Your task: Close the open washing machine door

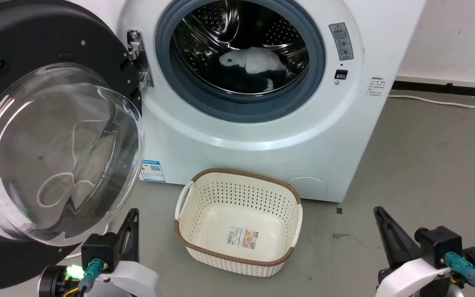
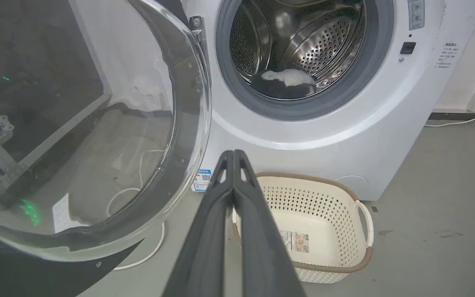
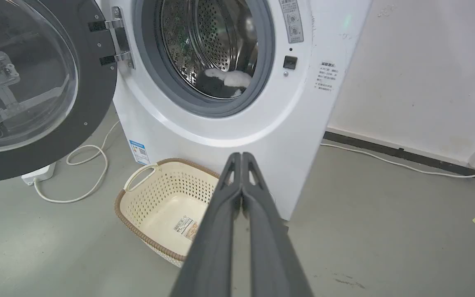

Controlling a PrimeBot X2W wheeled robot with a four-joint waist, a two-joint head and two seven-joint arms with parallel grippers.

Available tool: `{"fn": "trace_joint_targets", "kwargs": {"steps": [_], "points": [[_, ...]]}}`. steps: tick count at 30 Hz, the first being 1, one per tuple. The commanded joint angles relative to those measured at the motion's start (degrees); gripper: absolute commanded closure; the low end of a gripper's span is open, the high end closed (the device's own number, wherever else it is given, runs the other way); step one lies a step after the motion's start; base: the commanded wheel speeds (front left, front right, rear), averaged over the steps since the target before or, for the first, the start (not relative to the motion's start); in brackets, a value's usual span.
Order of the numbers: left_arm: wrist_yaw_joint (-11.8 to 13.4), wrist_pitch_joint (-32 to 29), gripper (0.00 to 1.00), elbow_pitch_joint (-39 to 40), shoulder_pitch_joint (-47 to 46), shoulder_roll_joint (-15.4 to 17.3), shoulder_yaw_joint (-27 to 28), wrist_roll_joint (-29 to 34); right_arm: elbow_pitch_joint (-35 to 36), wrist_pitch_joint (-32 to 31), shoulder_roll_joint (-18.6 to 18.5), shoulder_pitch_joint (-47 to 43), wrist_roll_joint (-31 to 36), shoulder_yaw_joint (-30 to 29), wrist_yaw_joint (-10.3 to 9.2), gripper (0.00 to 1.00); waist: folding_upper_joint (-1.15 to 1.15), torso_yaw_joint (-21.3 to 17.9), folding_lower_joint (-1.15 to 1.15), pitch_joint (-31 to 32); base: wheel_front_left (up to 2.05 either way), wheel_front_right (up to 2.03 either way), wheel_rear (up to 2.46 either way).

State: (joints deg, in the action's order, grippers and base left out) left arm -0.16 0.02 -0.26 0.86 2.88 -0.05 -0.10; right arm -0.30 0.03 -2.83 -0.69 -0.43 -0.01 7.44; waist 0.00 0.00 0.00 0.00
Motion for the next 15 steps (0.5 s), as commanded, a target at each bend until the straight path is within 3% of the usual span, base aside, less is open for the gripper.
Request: {"fn": "trace_joint_targets", "kwargs": {"steps": [1,15], "points": [[0.16,-0.02,1.00,0.26,-0.86,-0.01,0.05,0.10,0.30,-0.03,-0.05,0.69,0.43,0.01,0.05,1.00,0.00,0.00,0.00,0.00,0.00,0.00,0.00],[0.16,-0.02,1.00,0.26,-0.86,-0.01,0.05,0.10,0.30,-0.03,-0.05,0.69,0.43,0.01,0.05,1.00,0.00,0.00,0.00,0.00,0.00,0.00,0.00]]}}
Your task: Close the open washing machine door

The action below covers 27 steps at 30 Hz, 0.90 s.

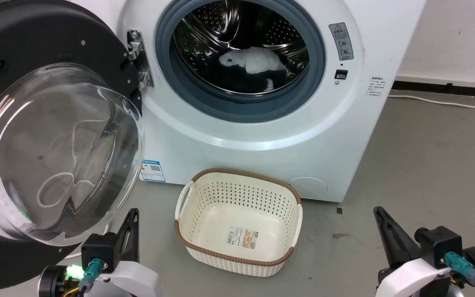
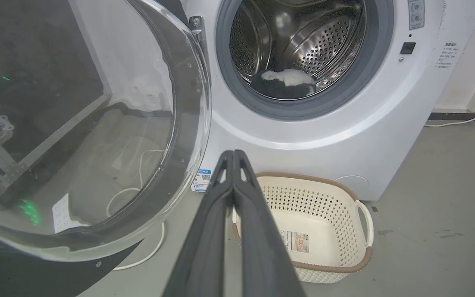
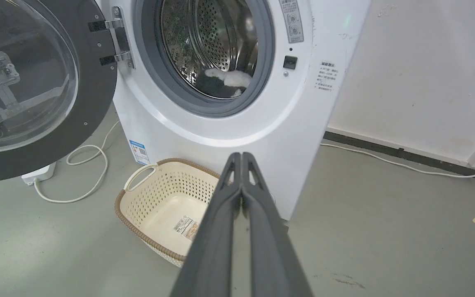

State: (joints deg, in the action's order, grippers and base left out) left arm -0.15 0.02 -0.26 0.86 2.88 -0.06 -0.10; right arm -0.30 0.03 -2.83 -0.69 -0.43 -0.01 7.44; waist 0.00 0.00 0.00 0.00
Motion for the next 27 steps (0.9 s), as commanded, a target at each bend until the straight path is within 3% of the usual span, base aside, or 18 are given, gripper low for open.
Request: {"fn": "trace_joint_targets", "kwargs": {"steps": [1,12,13,27], "points": [[0.15,-0.02,1.00,0.26,-0.86,-0.01,0.06,0.10,0.30,-0.03,-0.05,0.69,0.43,0.01,0.05,1.00,0.00,0.00,0.00,0.00,0.00,0.00,0.00],[0.15,-0.02,1.00,0.26,-0.86,-0.01,0.06,0.10,0.30,-0.03,-0.05,0.69,0.43,0.01,0.05,1.00,0.00,0.00,0.00,0.00,0.00,0.00,0.00],[-0.01,0.00,0.00,0.00,0.00,0.00,0.00,0.00,0.00,0.00,0.00,0.00,0.00,0.00,0.00,0.00,0.00,0.00,0.00,0.00,0.00,0.00,0.00],[0.09,1.29,0.00,-0.01,-0.31,0.04,-1.10,-0.01,0.08,1.29,0.00,-0.39,-1.17,-0.62,0.00,0.00,0.00,0.44,0.00,-0.01,0.00,0.00,0.00]]}}
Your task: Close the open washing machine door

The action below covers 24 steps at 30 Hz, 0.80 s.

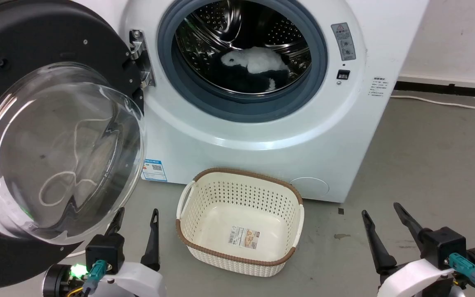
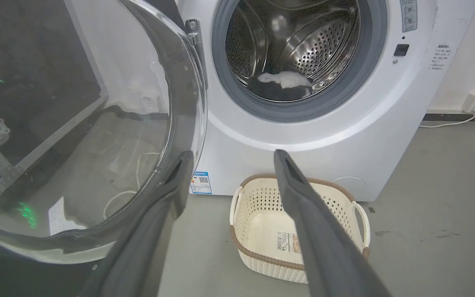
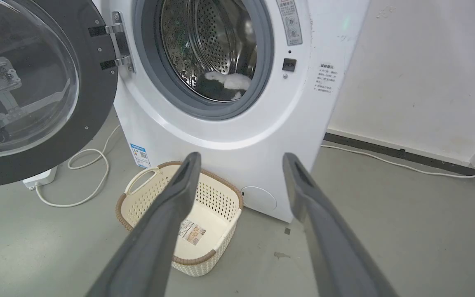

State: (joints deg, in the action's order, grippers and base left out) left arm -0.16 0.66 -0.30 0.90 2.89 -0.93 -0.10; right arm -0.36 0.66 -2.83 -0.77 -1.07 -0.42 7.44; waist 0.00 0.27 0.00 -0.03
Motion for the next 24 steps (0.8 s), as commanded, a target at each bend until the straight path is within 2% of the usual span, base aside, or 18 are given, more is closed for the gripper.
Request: {"fn": "trace_joint_targets", "kwargs": {"steps": [1,24], "points": [[0.11,0.76,0.00,0.05,-0.37,0.04,-0.33,-0.01,0.16,0.77,0.00,-0.37,-0.58,-0.23,0.00,0.00,0.00,0.30,0.00,0.02,0.00,0.00,0.00],[0.84,3.39,0.00,0.68,0.37,0.69,-1.76,-0.34,-0.51,3.40,-0.05,-0.98,-1.26,1.67,0.01,0.00,0.00,7.50,0.00,0.53,0.00,0.00,0.00]]}}
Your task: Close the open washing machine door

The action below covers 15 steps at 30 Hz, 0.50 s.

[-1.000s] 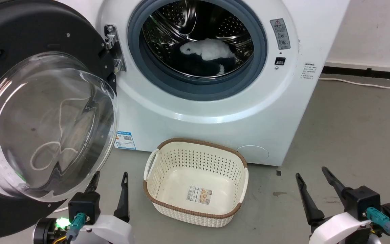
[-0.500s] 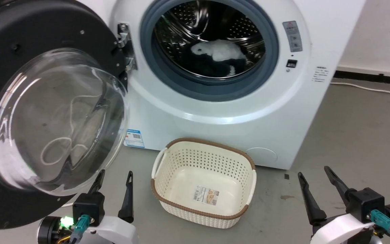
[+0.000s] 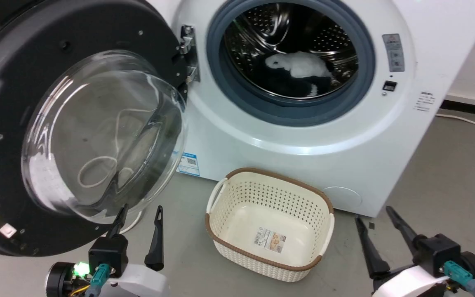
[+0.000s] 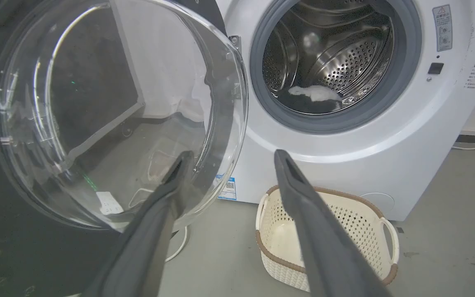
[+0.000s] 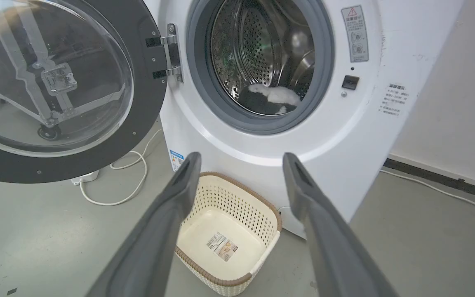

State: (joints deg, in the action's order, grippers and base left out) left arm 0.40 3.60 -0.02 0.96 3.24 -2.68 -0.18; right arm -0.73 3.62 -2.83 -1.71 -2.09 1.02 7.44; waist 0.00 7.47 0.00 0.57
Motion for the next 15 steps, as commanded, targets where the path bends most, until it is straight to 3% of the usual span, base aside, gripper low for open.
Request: {"fn": "trace_joint_targets", "kwargs": {"steps": [1,15], "points": [[0.41,0.58,0.00,0.53,0.41,0.37,0.04,-0.29,-0.25,0.56,-0.10,0.09,-0.22,0.53,0.01,0.00,0.00,0.56,0.00,-0.09,0.00,0.00,0.00],[1.11,2.25,0.00,1.75,1.50,0.77,-0.14,-0.31,-1.49,2.24,-0.72,0.95,-0.95,3.48,0.02,0.00,0.00,3.77,0.00,0.10,0.00,0.00,0.00]]}}
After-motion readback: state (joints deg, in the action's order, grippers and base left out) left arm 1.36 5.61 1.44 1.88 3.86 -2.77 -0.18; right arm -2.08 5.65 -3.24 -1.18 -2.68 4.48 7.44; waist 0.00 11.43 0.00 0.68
